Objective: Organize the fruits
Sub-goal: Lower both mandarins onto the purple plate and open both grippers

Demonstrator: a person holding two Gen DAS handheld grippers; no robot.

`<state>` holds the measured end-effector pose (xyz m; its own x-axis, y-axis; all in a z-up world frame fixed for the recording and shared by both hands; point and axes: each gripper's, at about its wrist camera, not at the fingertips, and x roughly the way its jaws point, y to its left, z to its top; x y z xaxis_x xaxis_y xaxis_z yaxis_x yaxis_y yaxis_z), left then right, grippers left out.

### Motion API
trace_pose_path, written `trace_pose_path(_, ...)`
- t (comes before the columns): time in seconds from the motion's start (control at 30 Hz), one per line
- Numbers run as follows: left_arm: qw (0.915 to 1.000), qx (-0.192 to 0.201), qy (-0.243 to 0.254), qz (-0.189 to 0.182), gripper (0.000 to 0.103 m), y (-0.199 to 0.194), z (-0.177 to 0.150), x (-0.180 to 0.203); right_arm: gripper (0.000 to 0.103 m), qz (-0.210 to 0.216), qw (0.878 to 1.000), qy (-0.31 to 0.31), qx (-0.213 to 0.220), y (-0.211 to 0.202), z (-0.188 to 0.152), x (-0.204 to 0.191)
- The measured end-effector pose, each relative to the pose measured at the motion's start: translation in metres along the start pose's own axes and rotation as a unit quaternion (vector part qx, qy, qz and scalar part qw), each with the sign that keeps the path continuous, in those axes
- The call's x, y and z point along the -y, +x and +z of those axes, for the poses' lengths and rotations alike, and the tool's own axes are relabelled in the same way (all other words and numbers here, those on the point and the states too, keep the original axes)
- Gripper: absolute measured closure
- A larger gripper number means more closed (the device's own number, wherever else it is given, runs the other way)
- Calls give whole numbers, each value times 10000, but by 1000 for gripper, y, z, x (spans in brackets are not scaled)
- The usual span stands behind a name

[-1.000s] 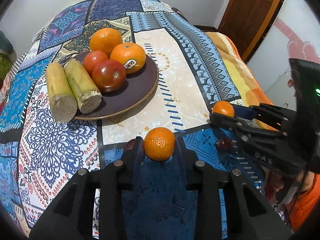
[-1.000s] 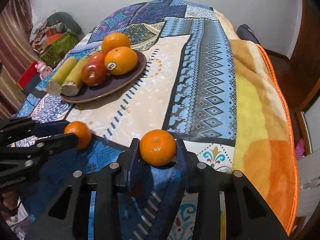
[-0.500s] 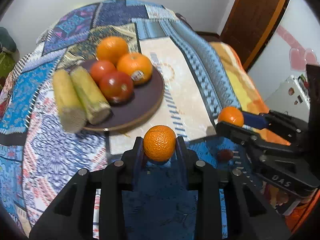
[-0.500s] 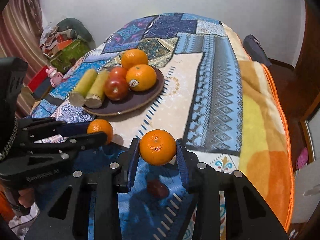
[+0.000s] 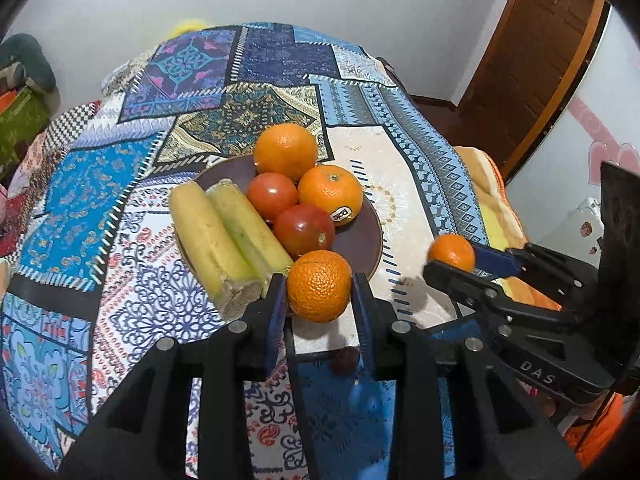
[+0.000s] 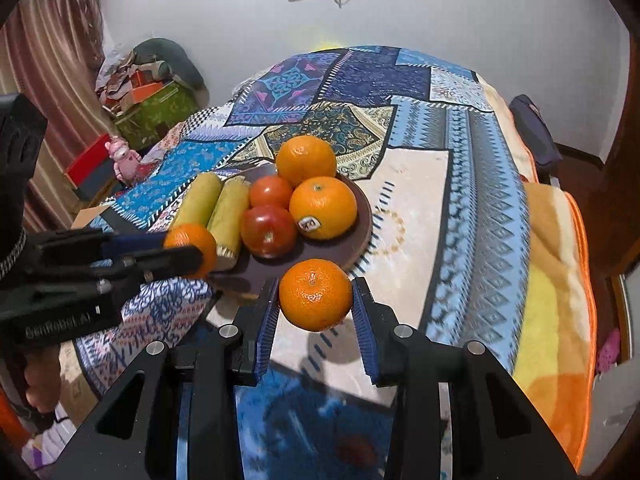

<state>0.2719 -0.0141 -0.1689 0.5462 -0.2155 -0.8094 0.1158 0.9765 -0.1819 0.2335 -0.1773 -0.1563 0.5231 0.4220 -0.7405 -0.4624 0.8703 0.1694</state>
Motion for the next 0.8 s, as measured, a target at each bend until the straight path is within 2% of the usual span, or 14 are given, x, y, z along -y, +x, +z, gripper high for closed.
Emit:
trace_pose_path(0.4, 9999, -131, -23, -36, 71, 36, 7, 4, 70, -122, 9997, 25, -202, 29, 15, 12)
trace_pose_path(0.8, 9998, -96, -166, -63, 70, 42, 9, 0, 70, 11, 9991, 31, -411, 52, 19, 13)
